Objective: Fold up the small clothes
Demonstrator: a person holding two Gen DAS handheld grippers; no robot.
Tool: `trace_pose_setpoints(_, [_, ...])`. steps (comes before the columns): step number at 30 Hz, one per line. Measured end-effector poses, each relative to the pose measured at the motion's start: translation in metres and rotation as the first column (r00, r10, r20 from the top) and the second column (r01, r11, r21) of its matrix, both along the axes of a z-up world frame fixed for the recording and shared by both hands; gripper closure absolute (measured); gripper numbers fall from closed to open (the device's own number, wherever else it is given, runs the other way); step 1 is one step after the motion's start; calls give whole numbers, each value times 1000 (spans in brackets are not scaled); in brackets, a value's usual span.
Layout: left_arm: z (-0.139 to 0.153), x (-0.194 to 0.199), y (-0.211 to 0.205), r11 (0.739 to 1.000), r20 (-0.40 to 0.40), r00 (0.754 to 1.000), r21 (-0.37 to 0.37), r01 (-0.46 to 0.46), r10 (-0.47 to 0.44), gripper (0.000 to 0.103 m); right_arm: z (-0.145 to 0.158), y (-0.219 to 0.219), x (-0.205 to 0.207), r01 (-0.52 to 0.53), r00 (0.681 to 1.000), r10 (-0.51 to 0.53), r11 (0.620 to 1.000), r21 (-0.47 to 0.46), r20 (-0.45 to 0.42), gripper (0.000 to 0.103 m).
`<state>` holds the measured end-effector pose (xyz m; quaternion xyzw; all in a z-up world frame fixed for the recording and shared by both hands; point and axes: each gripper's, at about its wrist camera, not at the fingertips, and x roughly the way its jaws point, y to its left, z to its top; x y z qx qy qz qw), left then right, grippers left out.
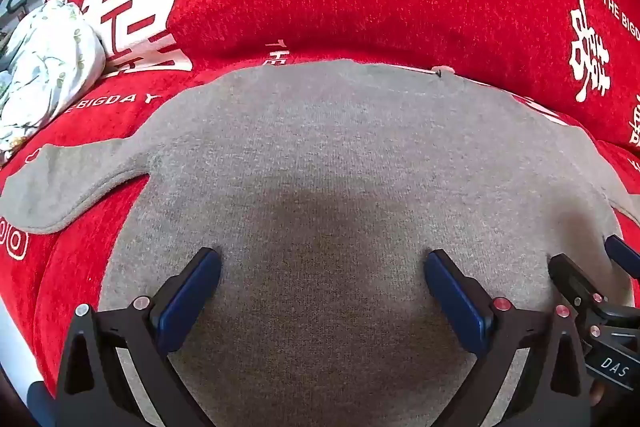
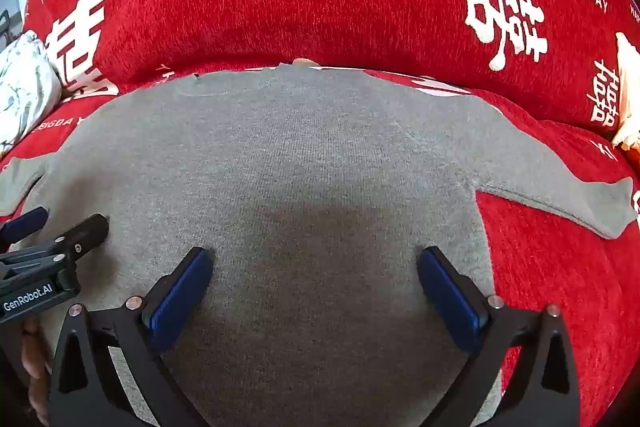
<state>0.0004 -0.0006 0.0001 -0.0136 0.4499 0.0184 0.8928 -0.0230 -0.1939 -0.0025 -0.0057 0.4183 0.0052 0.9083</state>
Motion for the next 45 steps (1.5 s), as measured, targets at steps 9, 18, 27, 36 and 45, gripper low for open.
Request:
trace_pose_setpoints(9, [3,4,7,1000,-10,1000,-4,9,-9,0,1,-2,0,-2,1000,2,999,34,6,0])
trace_pose_setpoints(18, [2,-2,4,1000,0,1000,2,-19,19,0,2,-3,7,-24,999,26,997,72,-28,0])
trace_pose_setpoints(27, [1,-3,5,1000,-4,1000,2,-20,20,0,-2,1,6,-32,999,33,999,33,-42,0])
trace_pose_setpoints(36, [3,-1,1,1000,-21,1000,16,-22,22,0,-1,4,2,-26,999,27,999,20,-35,0])
trace_pose_setpoints(45, [5,7,2,999,-102,994,5,-44,44,0,0,5,10,-1,995,3,1000,24,-97,0])
